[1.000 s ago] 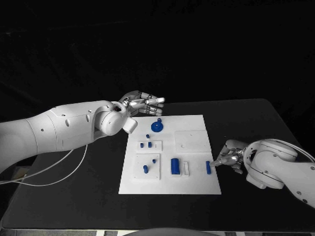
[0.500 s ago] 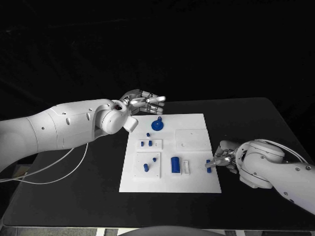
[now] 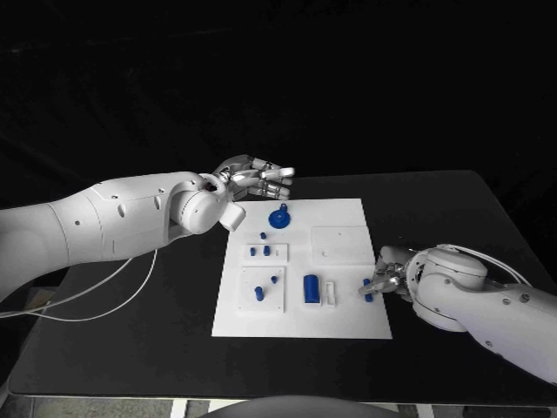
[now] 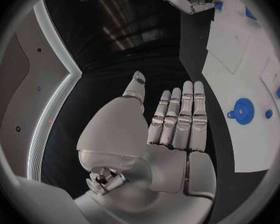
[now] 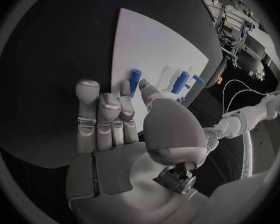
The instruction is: Assemble the parts on the task board
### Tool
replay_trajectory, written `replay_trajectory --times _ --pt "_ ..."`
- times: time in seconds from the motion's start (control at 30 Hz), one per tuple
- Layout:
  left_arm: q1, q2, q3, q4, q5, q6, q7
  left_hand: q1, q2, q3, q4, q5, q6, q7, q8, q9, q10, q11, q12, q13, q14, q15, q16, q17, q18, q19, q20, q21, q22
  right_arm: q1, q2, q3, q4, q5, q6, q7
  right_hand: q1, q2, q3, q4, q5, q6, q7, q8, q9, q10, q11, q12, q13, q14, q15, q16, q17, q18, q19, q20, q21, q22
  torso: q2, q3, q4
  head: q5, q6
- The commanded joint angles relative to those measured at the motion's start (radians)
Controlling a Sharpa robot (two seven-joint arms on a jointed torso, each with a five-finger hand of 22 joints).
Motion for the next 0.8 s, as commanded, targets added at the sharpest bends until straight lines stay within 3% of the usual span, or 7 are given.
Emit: replay_trajectory --times 0.03,0.13,0.2,0.37,0.57,0.67,0.8 --pt "0.001 0.001 0.001 0.003 0.005 0.011 0.0 -0.003 -0.003 0.007 0.002 0.003 -0.006 0.003 0.0 0.001 0.002 0.002 0.003 0.001 -0.005 0.006 -0.003 0.0 0.002 -0.006 0.003 -0.001 0.0 -0.013 0.009 -0.019 -0.018 -0.108 0.047 -0.021 0.002 -0.027 0.048 0.019 -0.01 -0.001 0.003 -0.006 -0.221 0.002 0.0 -0.001 -0.001 0.004 0.001 0.002 0.0 -0.02 0.049 0.004 0.0 0.001 0.0 0.0003 0.0003 0.001 -0.002" --pt "0.001 0.001 0.001 0.003 0.005 0.012 -0.002 -0.003 -0.005 0.008 0.003 0.003 -0.009 0.003 0.0 0.001 0.0 0.002 0.003 0.001 -0.005 0.006 -0.003 0.0 0.002 -0.007 0.003 -0.001 0.0 -0.013 0.016 -0.026 -0.023 -0.13 0.054 -0.023 0.022 -0.017 0.063 -0.002 0.005 -0.011 0.005 -0.006 -0.228 0.0 0.002 -0.002 -0.001 0.004 0.003 0.0 -0.002 -0.02 0.048 0.006 -0.002 0.0 -0.001 0.0 -0.0004 0.001 -0.003" --pt "0.001 0.001 0.001 0.003 0.005 0.013 -0.004 -0.003 -0.005 0.008 0.003 0.003 -0.009 0.003 0.0 0.001 0.0 0.002 0.003 0.001 -0.005 0.006 -0.003 0.0 0.002 -0.007 0.003 -0.001 0.0 -0.013 0.02 -0.032 -0.025 -0.144 0.062 -0.024 0.036 -0.01 0.068 -0.033 0.075 -0.023 0.009 -0.007 -0.242 -0.002 0.004 -0.003 -0.001 0.004 0.004 -0.001 -0.003 -0.02 0.048 0.008 -0.002 0.001 -0.001 -0.0008 -0.0001 0.002 -0.003" --pt "0.001 0.001 0.001 0.003 0.004 0.014 -0.007 -0.003 -0.007 0.01 0.006 0.003 -0.021 0.005 -0.001 0.0 -0.001 0.003 0.004 0.001 -0.006 0.006 -0.003 0.0 0.002 -0.007 0.004 -0.001 0.0 -0.013 0.025 -0.044 -0.03 -0.165 0.085 -0.027 0.038 0.015 0.075 -0.113 0.146 -0.04 0.02 -0.007 -0.302 -0.008 0.01 -0.006 -0.004 0.004 0.008 -0.003 -0.005 -0.017 0.048 0.012 -0.005 0.001 -0.001 -0.0009 -0.0011 0.003 -0.003" --pt "0.001 0.001 0.001 0.003 0.003 0.015 -0.01 -0.002 -0.01 0.013 0.009 0.003 -0.028 0.006 -0.001 0.0 -0.003 0.003 0.003 0.001 -0.007 0.007 -0.003 0.0 0.002 -0.007 0.004 -0.001 0.0 -0.013 0.026 -0.051 -0.033 -0.165 0.097 -0.028 0.008 0.04 0.116 -0.195 0.248 -0.073 0.041 -0.007 -0.429 -0.013 0.021 -0.005 -0.008 0.004 0.017 -0.002 -0.008 -0.008 0.048 0.022 -0.006 0.004 -0.001 -0.0003 -0.0012 0.003 -0.004" --pt "0.001 0.001 0.001 0.003 0.003 0.017 -0.012 -0.002 -0.01 0.013 0.009 0.003 -0.028 0.006 -0.001 0.0 -0.003 0.003 0.003 0.001 -0.007 0.007 -0.003 0.0 0.002 -0.007 0.004 -0.001 0.0 -0.013 0.025 -0.052 -0.033 -0.144 0.089 -0.028 0.007 0.065 0.159 -0.226 0.293 -0.066 0.042 -0.006 -0.448 -0.016 0.02 -0.004 -0.009 0.003 0.016 -0.003 -0.01 -0.007 0.048 0.022 -0.007 0.005 -0.001 0.0 -0.0011 0.003 -0.004" --pt "0.001 0.002 0.001 0.003 0.002 0.017 -0.013 -0.002 -0.01 0.013 0.009 0.003 -0.028 0.006 -0.001 0.0 -0.003 0.003 0.003 0.001 -0.007 0.007 -0.003 0.0 0.002 -0.007 0.004 -0.001 0.0 -0.013 0.021 -0.052 -0.03 -0.093 0.072 -0.026 -0.024 0.077 0.216 -0.256 0.352 -0.066 0.044 -0.006 -0.45 -0.016 0.02 -0.001 -0.009 0.002 0.016 -0.002 -0.011 -0.007 0.048 0.021 -0.006 0.008 -0.001 0.0007 -0.0009 0.003 -0.005"
